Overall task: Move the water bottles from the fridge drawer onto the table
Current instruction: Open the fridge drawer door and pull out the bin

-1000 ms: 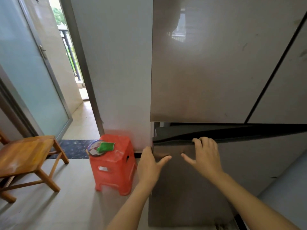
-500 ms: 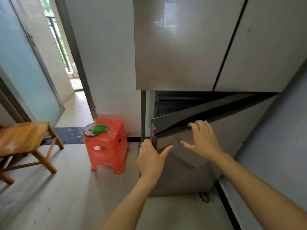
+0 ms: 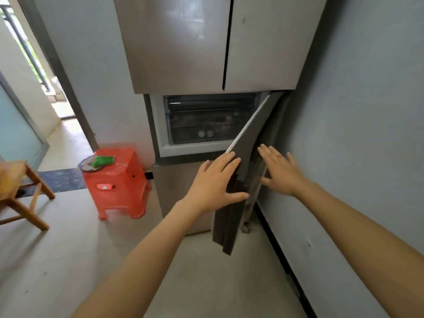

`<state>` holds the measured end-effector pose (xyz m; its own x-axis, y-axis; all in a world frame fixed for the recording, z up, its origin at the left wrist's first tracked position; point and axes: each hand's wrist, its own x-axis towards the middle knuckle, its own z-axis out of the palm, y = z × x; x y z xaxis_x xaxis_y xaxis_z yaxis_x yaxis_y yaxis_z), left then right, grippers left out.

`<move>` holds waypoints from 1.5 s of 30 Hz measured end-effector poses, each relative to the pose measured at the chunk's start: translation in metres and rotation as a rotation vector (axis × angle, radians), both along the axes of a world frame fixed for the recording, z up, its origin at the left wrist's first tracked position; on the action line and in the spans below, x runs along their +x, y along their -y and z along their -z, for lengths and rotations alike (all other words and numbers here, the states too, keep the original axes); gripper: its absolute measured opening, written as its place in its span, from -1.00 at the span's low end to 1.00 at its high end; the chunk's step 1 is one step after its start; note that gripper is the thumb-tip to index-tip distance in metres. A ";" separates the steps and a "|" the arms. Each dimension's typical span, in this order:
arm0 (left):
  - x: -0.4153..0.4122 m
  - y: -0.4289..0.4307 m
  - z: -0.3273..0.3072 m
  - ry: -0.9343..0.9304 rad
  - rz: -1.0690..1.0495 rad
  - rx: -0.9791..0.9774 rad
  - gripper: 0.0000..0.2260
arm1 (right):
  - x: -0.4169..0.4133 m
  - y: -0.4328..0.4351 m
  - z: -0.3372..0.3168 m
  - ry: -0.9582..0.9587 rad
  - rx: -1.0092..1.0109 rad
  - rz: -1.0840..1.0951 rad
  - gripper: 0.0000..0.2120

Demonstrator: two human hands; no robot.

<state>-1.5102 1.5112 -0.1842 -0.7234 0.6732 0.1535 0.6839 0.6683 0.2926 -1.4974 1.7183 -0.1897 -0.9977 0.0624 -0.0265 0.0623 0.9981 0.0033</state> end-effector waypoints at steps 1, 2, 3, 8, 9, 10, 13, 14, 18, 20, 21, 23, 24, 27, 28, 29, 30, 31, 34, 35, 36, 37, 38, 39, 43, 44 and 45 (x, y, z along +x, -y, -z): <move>0.007 -0.010 -0.004 0.037 0.044 0.002 -0.30 | 0.013 -0.011 -0.005 0.006 0.033 0.015 -0.23; 0.012 -0.016 -0.004 0.071 0.072 0.003 -0.34 | 0.019 -0.019 -0.008 0.023 0.076 0.013 -0.25; 0.018 -0.025 -0.007 0.083 0.110 -0.010 -0.36 | 0.029 -0.030 -0.012 0.041 0.122 0.020 -0.27; 0.038 -0.074 -0.015 0.076 0.293 -0.010 -0.46 | 0.080 -0.067 -0.032 0.070 0.096 0.086 -0.45; 0.040 -0.082 -0.015 0.090 0.325 0.008 -0.47 | 0.089 -0.071 -0.034 0.060 0.032 0.092 -0.48; 0.042 -0.094 -0.016 0.100 0.365 0.020 -0.48 | 0.102 -0.077 -0.036 0.047 -0.035 0.114 -0.50; 0.045 -0.122 -0.022 0.113 0.434 0.012 -0.48 | 0.138 -0.088 -0.044 -0.038 -0.281 0.261 -0.61; 0.046 -0.129 -0.025 0.116 0.447 0.013 -0.48 | 0.148 -0.090 -0.047 -0.090 -0.347 0.309 -0.66; 0.053 -0.157 -0.027 0.122 0.513 -0.003 -0.44 | 0.174 -0.087 -0.040 -0.207 -0.452 0.376 -0.71; 0.054 -0.170 -0.028 0.120 0.542 -0.017 -0.43 | 0.177 -0.090 -0.032 -0.235 -0.412 0.413 -0.67; 0.055 -0.176 -0.029 0.114 0.554 -0.019 -0.43 | 0.177 -0.096 -0.029 -0.235 -0.348 0.441 -0.64; 0.054 -0.189 -0.028 0.100 0.578 -0.014 -0.44 | 0.176 -0.109 -0.030 -0.200 -0.220 0.491 -0.62; 0.053 -0.195 -0.027 0.096 0.589 -0.012 -0.44 | 0.177 -0.115 -0.033 -0.171 -0.193 0.503 -0.64; 0.045 -0.210 -0.026 0.044 0.657 -0.030 -0.45 | 0.180 -0.131 -0.041 -0.098 -0.142 0.506 -0.68; 0.040 -0.217 -0.026 0.008 0.691 -0.038 -0.45 | 0.181 -0.137 -0.042 -0.078 -0.120 0.512 -0.67; 0.035 -0.222 -0.026 -0.031 0.713 -0.053 -0.45 | 0.182 -0.143 -0.042 -0.058 -0.099 0.515 -0.66; 0.030 -0.228 -0.024 -0.073 0.723 -0.074 -0.45 | 0.182 -0.149 -0.041 -0.036 -0.077 0.518 -0.65; 0.023 -0.236 -0.021 -0.107 0.723 -0.095 -0.44 | 0.184 -0.156 -0.043 -0.010 -0.056 0.527 -0.64; -0.007 -0.253 -0.013 -0.129 0.669 -0.126 -0.42 | 0.187 -0.177 -0.047 0.051 -0.023 0.561 -0.62; -0.019 -0.259 -0.011 -0.116 0.648 -0.128 -0.43 | 0.188 -0.183 -0.049 0.079 -0.008 0.590 -0.58; -0.032 -0.267 -0.010 -0.109 0.627 -0.130 -0.43 | 0.187 -0.190 -0.052 0.114 0.014 0.631 -0.51; -0.041 -0.270 -0.007 -0.111 0.596 -0.146 -0.43 | 0.188 -0.194 -0.054 0.155 0.034 0.672 -0.46; -0.053 -0.277 -0.005 -0.122 0.582 -0.163 -0.42 | 0.186 -0.200 -0.055 0.178 0.055 0.718 -0.45; -0.063 -0.283 -0.002 -0.133 0.577 -0.179 -0.40 | 0.183 -0.203 -0.055 0.193 0.084 0.750 -0.45; -0.091 -0.309 0.011 -0.155 0.627 -0.182 -0.33 | 0.164 -0.201 -0.049 0.126 0.254 0.761 -0.36; -0.092 -0.314 0.013 -0.147 0.647 -0.170 -0.33 | 0.156 -0.199 -0.044 0.085 0.278 0.740 -0.35; -0.095 -0.321 0.015 -0.138 0.664 -0.153 -0.32 | 0.145 -0.198 -0.038 0.057 0.293 0.729 -0.35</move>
